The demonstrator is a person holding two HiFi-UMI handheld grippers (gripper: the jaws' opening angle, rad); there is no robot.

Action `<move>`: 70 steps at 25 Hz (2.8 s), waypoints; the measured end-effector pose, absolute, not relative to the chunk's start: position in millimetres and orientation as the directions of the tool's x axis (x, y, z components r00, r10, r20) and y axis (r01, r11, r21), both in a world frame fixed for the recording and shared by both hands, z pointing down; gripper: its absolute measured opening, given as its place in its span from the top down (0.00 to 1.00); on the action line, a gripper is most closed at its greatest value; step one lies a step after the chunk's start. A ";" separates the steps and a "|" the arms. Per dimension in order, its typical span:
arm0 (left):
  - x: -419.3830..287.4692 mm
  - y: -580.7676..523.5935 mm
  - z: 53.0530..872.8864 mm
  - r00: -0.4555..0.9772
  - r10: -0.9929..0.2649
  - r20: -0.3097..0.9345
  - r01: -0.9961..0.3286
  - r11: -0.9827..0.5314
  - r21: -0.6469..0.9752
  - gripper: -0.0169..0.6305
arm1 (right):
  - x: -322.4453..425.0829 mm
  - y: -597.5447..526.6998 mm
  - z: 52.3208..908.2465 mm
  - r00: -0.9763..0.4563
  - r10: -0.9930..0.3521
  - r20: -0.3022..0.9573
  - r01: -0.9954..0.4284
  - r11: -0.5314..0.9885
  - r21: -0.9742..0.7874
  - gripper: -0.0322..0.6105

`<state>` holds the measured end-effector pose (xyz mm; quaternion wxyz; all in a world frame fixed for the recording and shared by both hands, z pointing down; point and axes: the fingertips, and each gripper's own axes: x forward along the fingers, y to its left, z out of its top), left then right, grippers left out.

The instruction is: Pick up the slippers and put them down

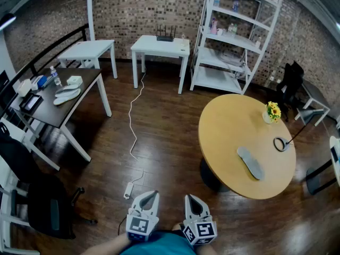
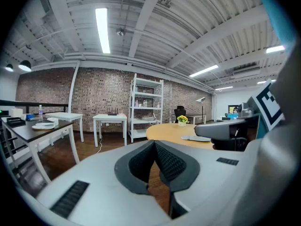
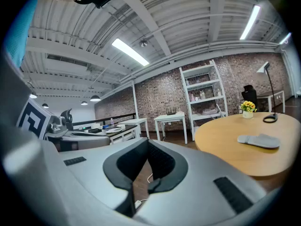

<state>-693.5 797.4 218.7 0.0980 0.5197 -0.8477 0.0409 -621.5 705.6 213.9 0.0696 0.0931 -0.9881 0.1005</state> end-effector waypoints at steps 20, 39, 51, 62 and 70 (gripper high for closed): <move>-575.1 472.9 235.5 -0.154 -0.960 0.233 -0.987 0.161 0.008 0.96 | -483.2 406.1 233.5 -0.896 -0.404 0.184 -0.435 0.882 -0.183 0.93; -597.2 219.5 237.8 0.026 -0.976 0.217 -0.998 -0.013 0.064 0.96 | -492.5 165.5 251.7 -0.804 -0.477 0.354 -0.522 0.852 -0.037 0.85; -544.0 133.3 262.3 -0.195 -0.932 0.307 -0.976 0.215 0.033 0.96 | -484.8 35.8 366.9 -0.798 -0.173 0.577 -0.200 0.980 0.017 0.72; -536.6 132.5 275.4 -0.313 -0.873 0.374 -0.942 0.336 -0.002 0.97 | -497.0 39.2 447.9 -0.655 0.023 0.755 0.024 1.000 -0.009 0.69; -526.3 118.2 280.4 -0.212 -0.904 0.372 -0.973 0.232 0.010 0.96 | -487.7 41.2 406.9 -0.740 -0.060 0.670 -0.112 0.993 -0.034 0.91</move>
